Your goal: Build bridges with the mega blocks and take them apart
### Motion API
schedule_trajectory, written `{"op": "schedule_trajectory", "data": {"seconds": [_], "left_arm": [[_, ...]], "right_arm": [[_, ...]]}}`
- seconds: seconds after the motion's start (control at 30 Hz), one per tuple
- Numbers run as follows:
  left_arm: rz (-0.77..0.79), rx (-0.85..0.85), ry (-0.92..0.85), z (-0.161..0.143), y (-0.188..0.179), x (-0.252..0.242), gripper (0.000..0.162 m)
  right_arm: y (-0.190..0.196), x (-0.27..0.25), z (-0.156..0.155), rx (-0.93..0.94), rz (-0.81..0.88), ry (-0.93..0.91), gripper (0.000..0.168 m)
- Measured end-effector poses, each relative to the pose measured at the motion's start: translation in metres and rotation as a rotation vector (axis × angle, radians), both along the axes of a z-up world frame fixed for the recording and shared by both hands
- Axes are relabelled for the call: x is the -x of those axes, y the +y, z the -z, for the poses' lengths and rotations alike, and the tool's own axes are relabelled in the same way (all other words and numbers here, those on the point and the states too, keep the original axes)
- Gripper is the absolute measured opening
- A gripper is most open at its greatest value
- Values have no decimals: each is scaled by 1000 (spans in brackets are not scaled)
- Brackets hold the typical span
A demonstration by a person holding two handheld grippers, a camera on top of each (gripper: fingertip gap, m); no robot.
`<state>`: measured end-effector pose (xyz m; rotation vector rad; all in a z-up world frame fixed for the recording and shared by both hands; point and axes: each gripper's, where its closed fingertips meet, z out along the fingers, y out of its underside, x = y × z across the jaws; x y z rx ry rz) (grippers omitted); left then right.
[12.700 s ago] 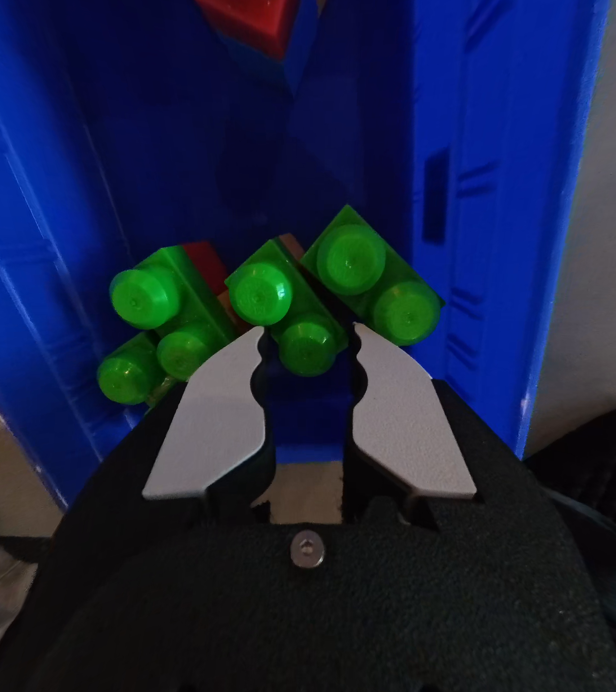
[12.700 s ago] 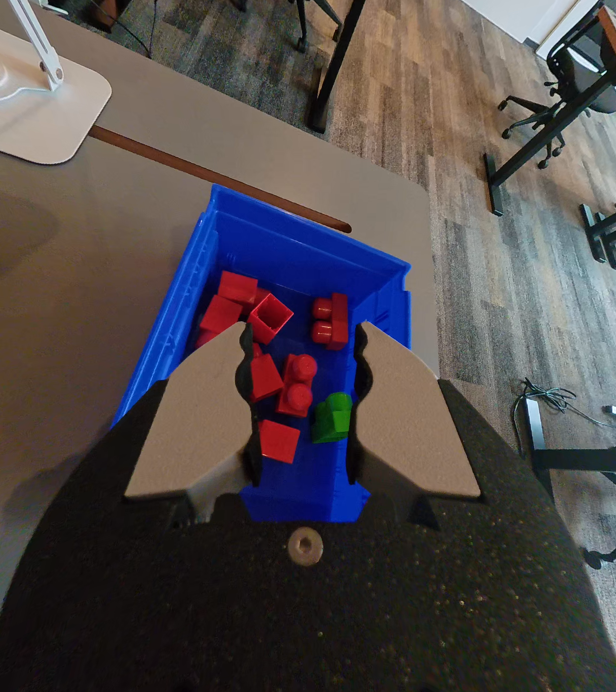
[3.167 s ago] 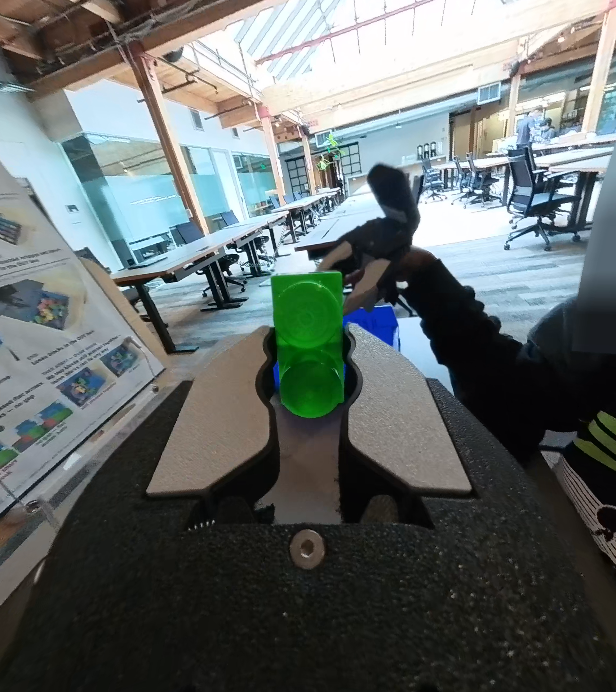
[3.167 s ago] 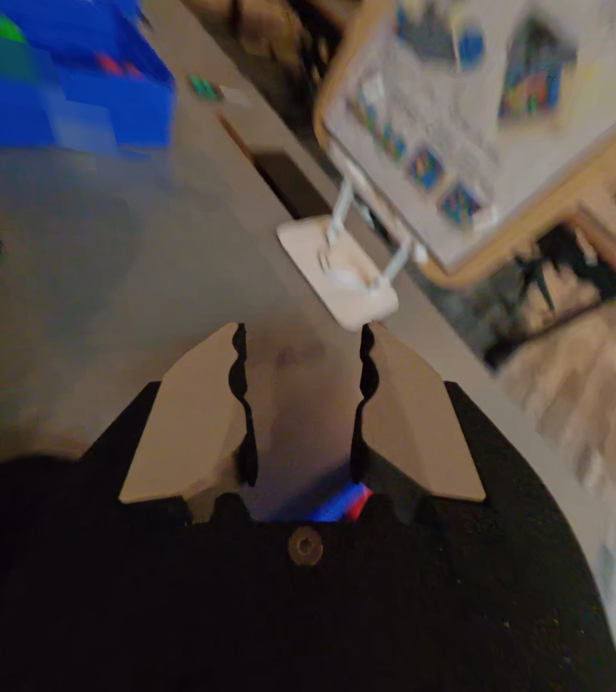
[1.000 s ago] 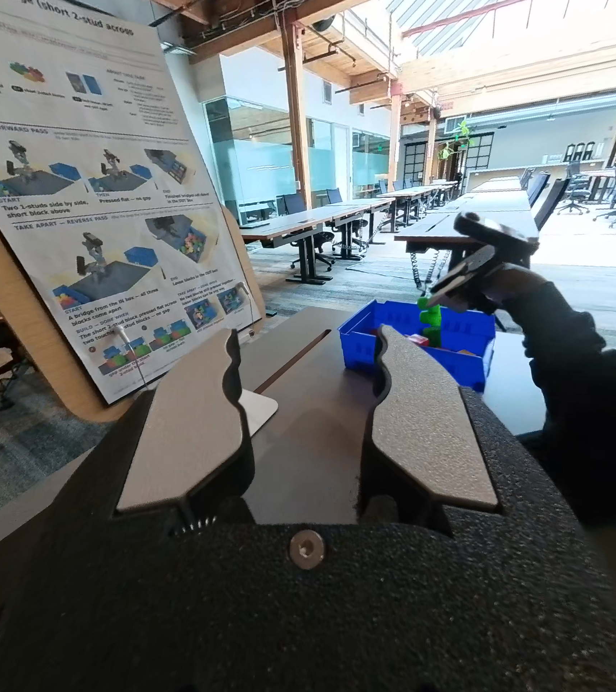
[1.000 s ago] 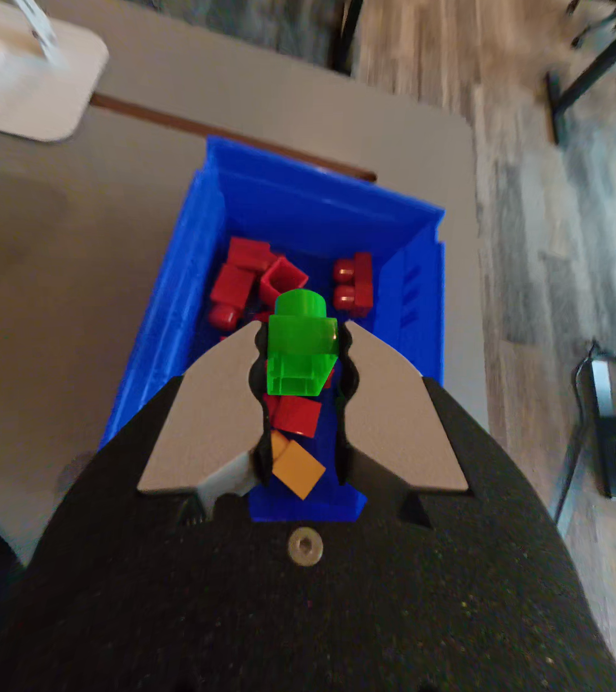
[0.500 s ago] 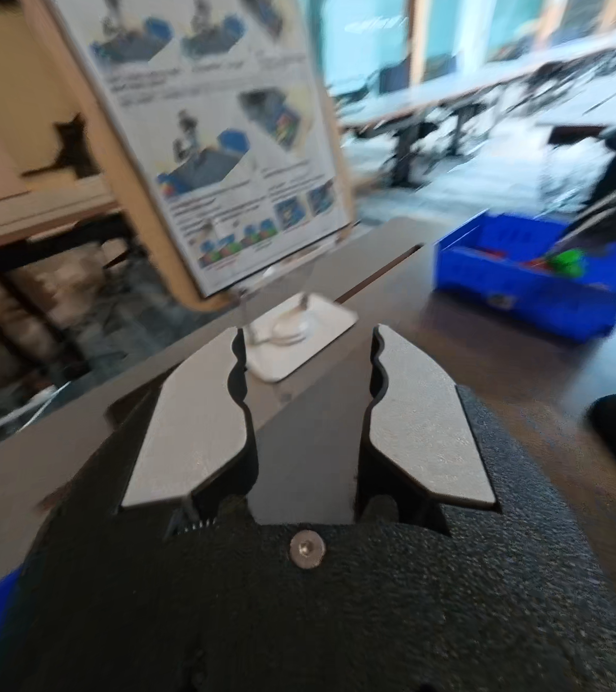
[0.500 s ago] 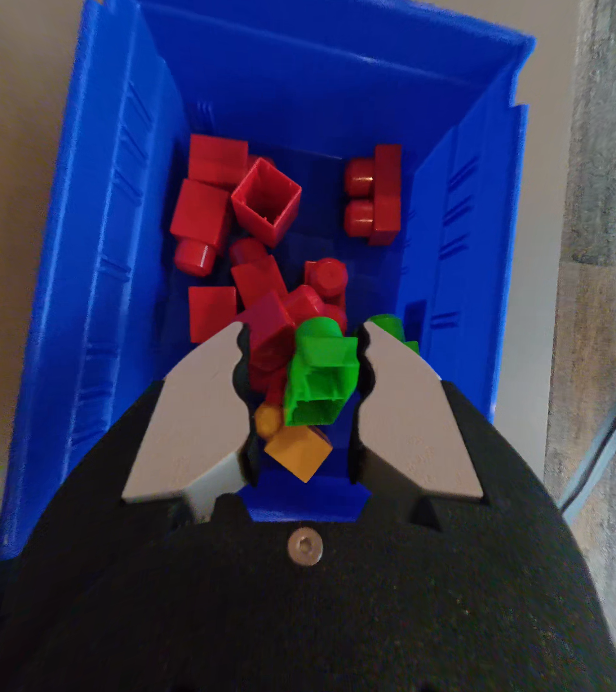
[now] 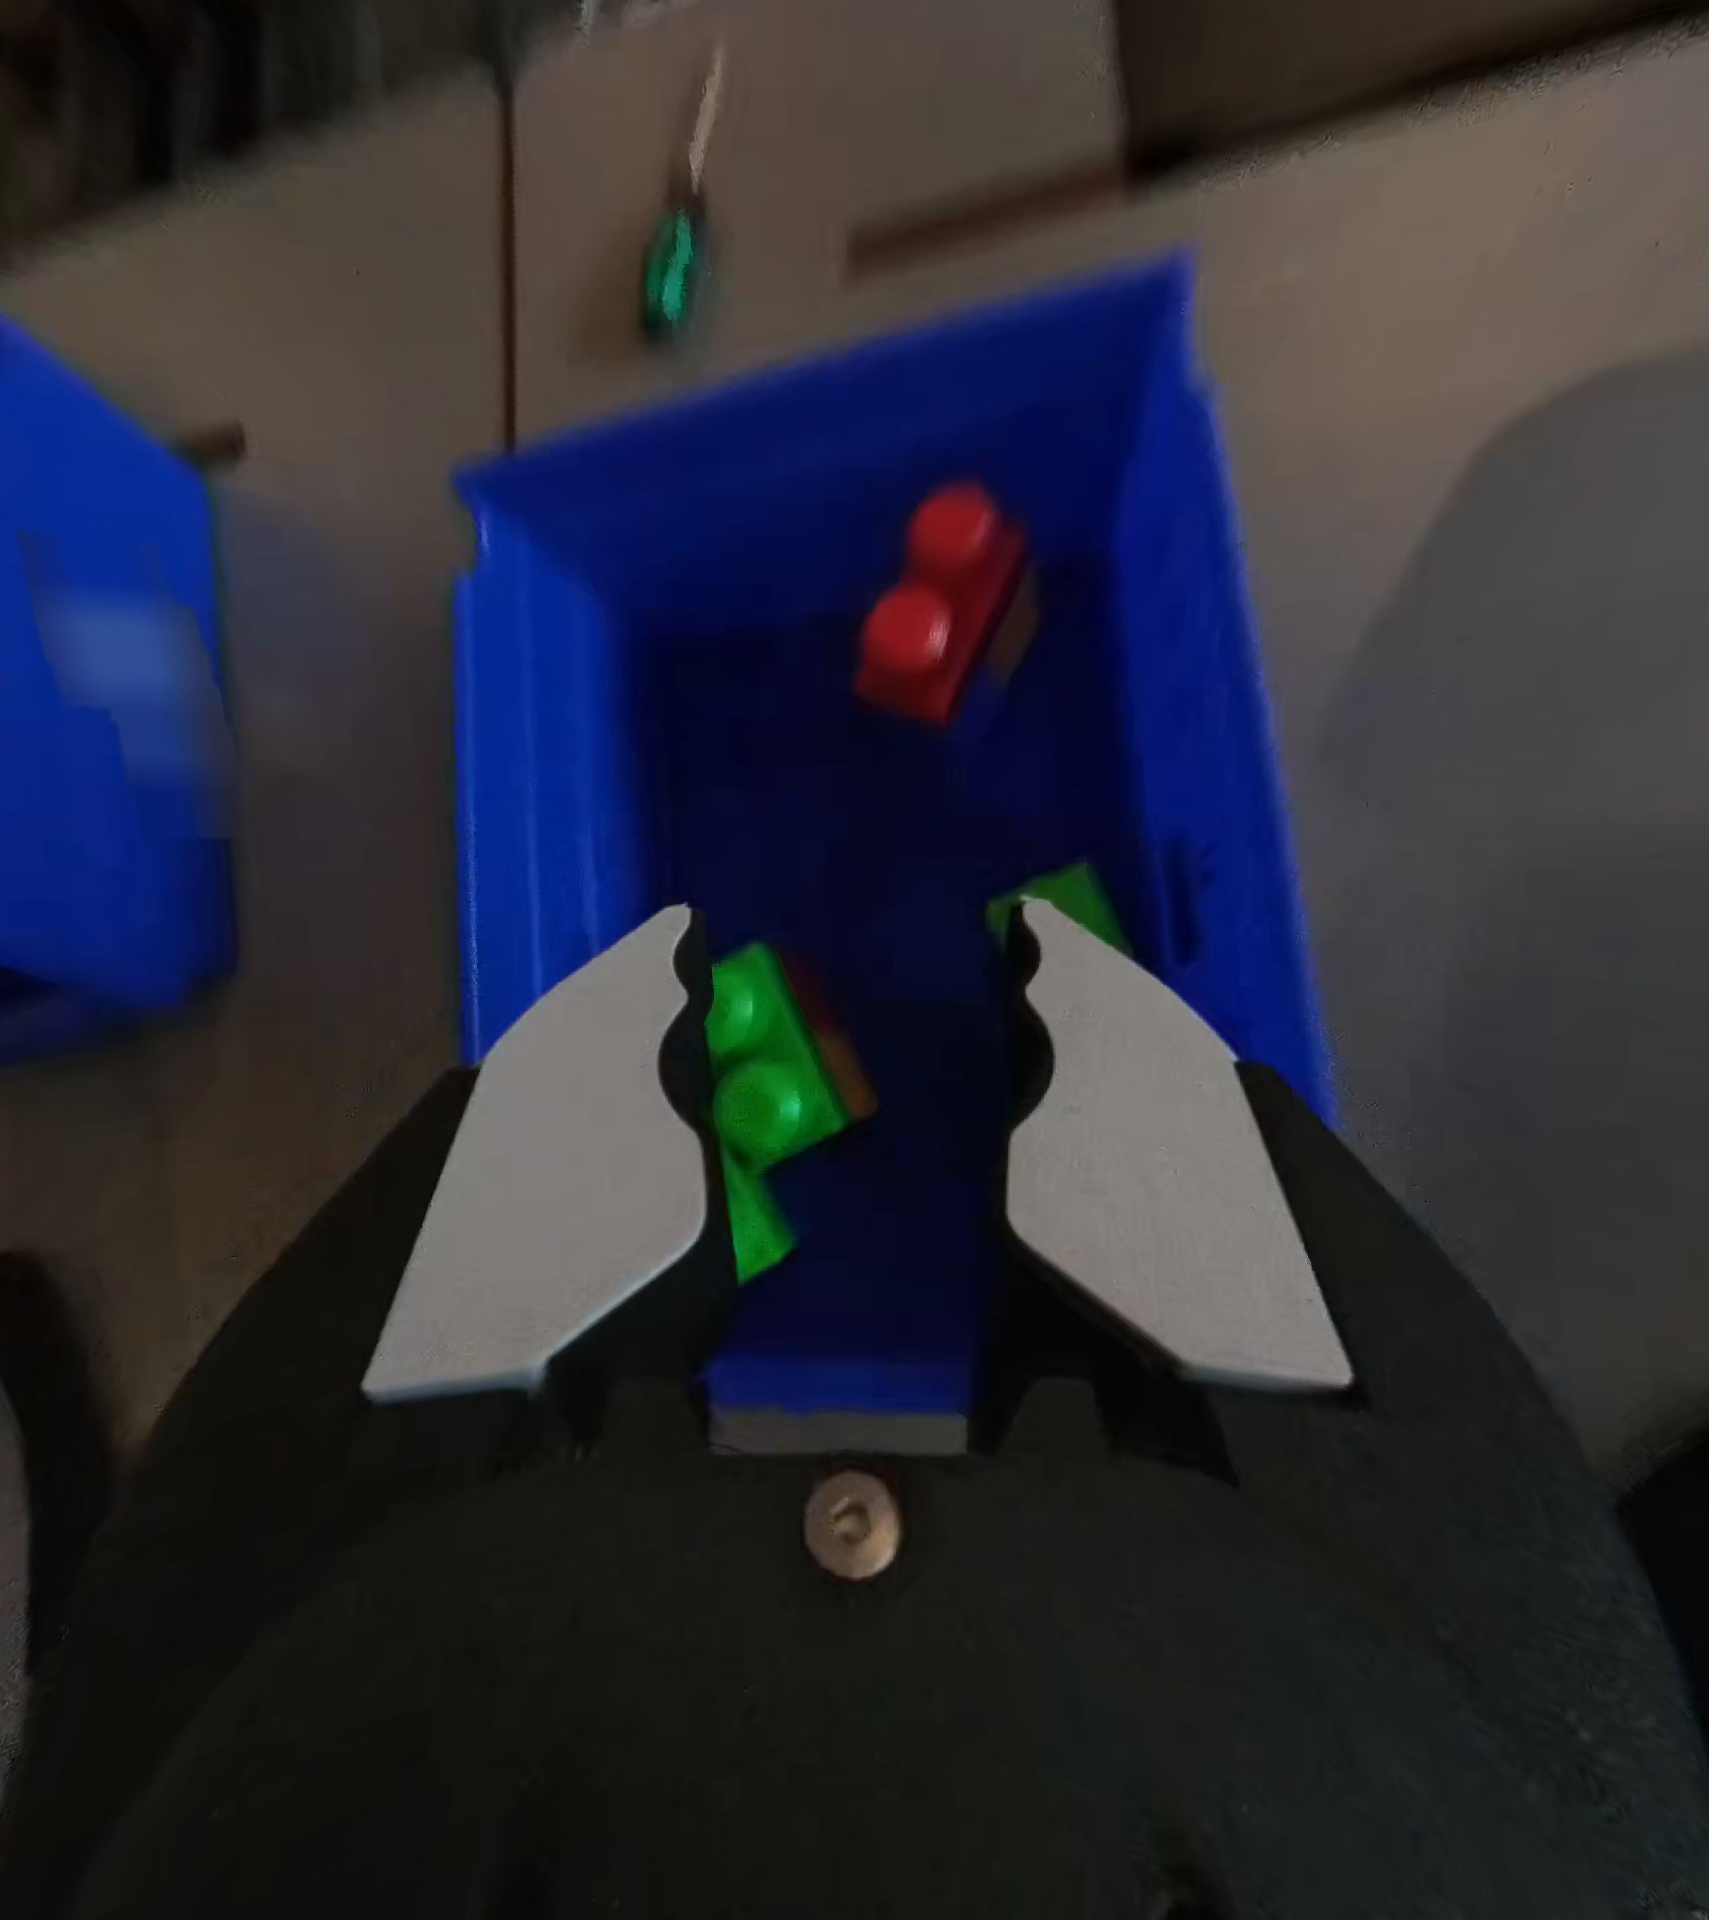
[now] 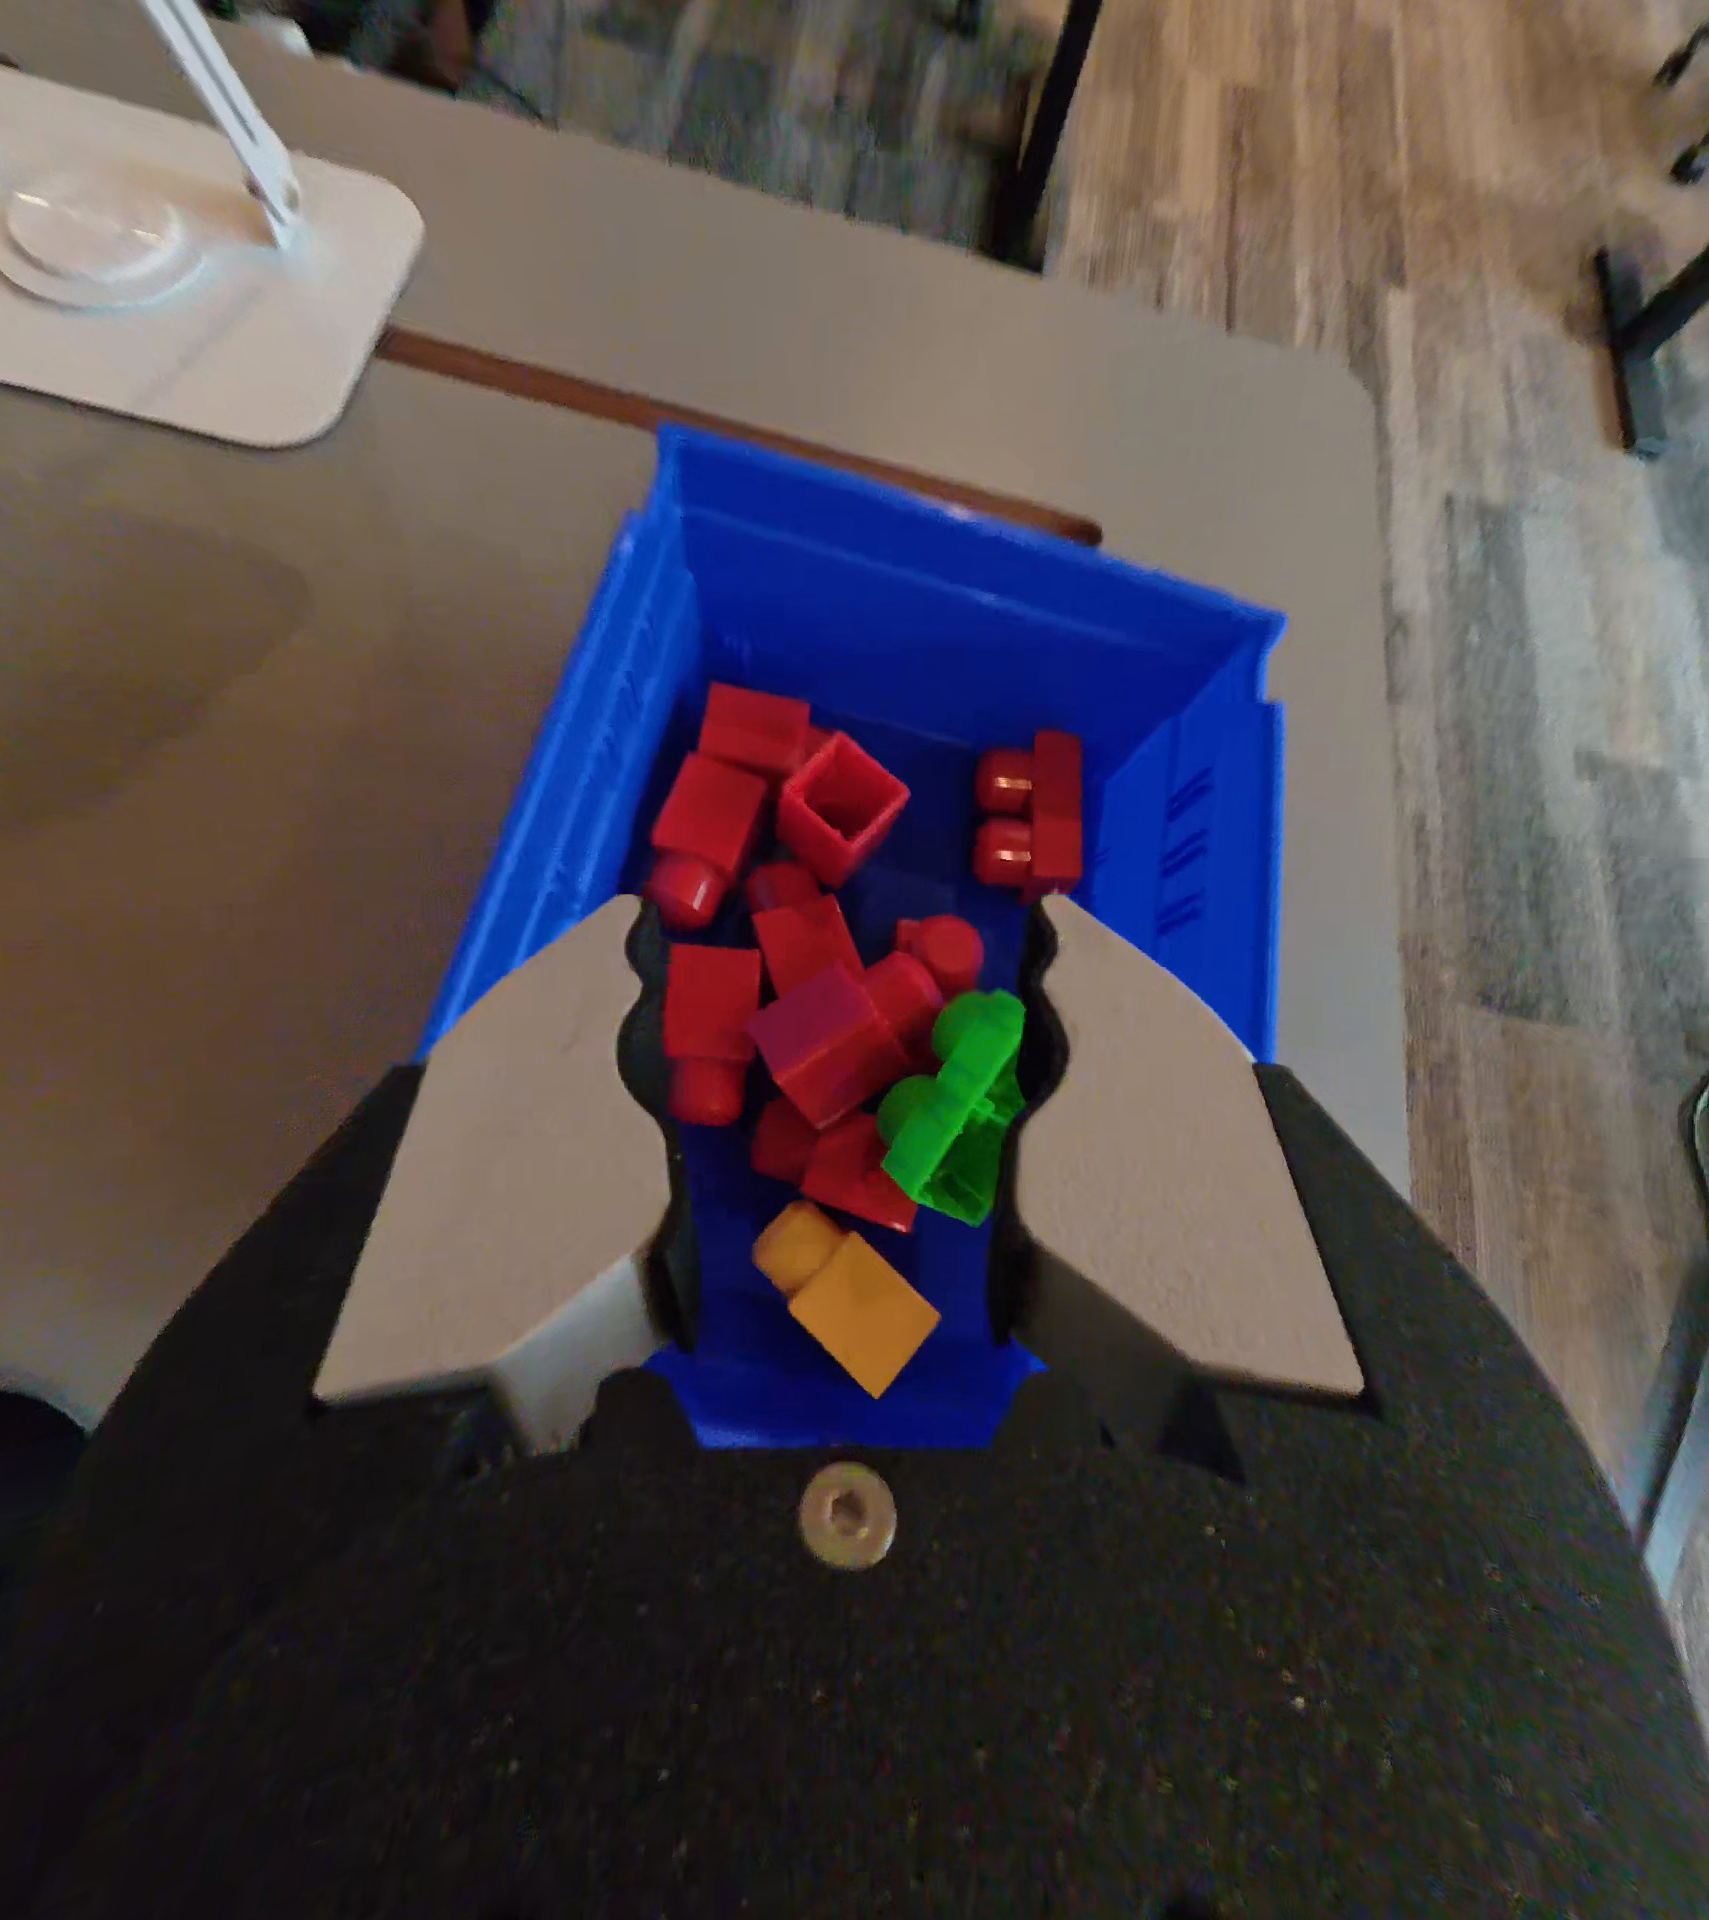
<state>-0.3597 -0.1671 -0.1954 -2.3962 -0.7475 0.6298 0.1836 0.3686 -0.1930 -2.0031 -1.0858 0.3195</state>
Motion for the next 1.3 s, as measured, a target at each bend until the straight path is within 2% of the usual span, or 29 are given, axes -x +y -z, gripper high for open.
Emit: {"op": "schedule_trajectory", "data": {"seconds": [0.17,0.5,0.6,0.77,0.9,1.0,1.2,1.3], "left_arm": [[-48,256,-231,59,-39,19,60],[-107,469,-400,114,-64,37,50],[-112,504,-380,120,-67,39,49],[-74,451,-336,112,-57,41,44],[-24,343,-286,83,-47,40,43],[66,187,-195,43,-27,36,43],[490,-348,-29,-78,59,-25,43],[679,-546,6,-133,94,-68,42]], "right_arm": [[-13,17,-21,-68,-92,59,63],[-14,5,-32,-110,-71,99,61],[-12,1,-33,-109,-54,108,59],[-14,6,-32,-109,-75,83,59],[-25,23,-40,-130,-150,105,59],[-43,46,-53,-147,-266,175,57],[-92,104,-89,-174,-526,295,57],[-123,139,-127,-185,-662,414,61]]}}
